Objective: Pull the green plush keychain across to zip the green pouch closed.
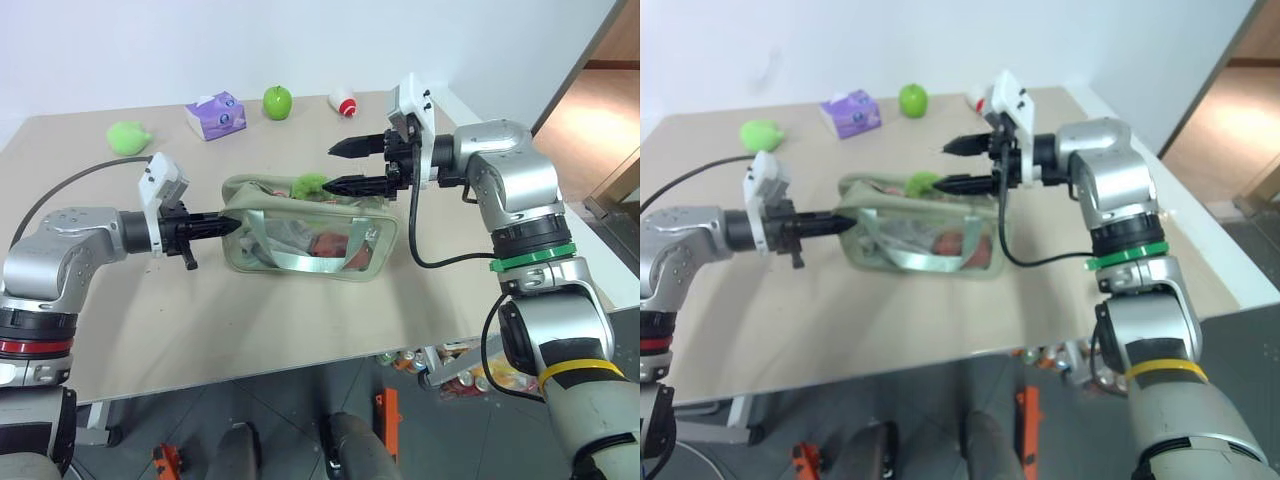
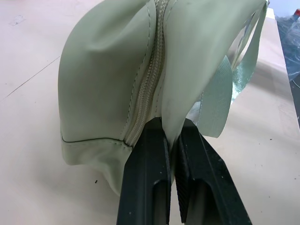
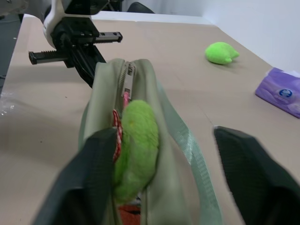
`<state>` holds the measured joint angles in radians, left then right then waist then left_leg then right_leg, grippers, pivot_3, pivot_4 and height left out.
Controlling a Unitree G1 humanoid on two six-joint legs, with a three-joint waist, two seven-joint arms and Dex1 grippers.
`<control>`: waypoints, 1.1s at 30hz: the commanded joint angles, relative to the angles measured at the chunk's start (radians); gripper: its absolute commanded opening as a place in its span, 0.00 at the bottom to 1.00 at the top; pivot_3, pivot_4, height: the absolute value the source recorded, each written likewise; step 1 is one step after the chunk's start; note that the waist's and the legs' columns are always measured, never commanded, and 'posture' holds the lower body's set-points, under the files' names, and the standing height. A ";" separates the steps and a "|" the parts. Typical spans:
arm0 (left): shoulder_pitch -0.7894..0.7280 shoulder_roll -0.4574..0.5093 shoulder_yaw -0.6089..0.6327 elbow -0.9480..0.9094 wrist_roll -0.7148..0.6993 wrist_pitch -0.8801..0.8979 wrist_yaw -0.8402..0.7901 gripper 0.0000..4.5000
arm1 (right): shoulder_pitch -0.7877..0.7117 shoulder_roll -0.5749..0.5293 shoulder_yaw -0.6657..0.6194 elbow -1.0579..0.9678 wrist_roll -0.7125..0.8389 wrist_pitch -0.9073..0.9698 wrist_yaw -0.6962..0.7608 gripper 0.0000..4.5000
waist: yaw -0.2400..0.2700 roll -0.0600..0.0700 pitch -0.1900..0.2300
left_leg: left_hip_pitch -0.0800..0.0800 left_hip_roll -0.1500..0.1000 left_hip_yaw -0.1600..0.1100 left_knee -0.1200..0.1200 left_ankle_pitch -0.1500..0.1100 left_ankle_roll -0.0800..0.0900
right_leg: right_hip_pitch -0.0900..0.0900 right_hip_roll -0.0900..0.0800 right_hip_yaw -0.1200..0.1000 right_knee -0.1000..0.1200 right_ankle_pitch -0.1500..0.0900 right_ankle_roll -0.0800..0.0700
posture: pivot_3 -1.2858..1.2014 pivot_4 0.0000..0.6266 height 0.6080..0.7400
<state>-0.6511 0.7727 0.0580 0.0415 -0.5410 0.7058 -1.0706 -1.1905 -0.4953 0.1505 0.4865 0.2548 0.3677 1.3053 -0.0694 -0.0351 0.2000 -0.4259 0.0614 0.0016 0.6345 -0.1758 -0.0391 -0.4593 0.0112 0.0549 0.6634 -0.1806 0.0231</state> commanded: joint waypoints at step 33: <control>-0.028 -0.027 0.009 0.026 0.008 -0.015 -0.003 0.00 | -0.190 -0.157 -0.103 0.158 -0.036 -0.073 0.019 0.01 | 0.000 0.000 0.000 | 0.000 -0.001 0.000 0.000 0.000 0.000 | 0.000 0.000 0.000 0.000 -0.001 -0.001 | 0.52 0.24 1.00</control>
<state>-0.6725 0.7545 0.0566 0.0770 -0.5291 0.7036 -1.0740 -1.3463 -0.6353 0.0733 0.6432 0.2210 0.3168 1.3116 -0.0692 -0.0350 0.2000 -0.4254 0.0607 0.0017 0.6345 -0.1758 -0.0392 -0.4589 0.0109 0.0553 0.6636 -0.1812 0.0224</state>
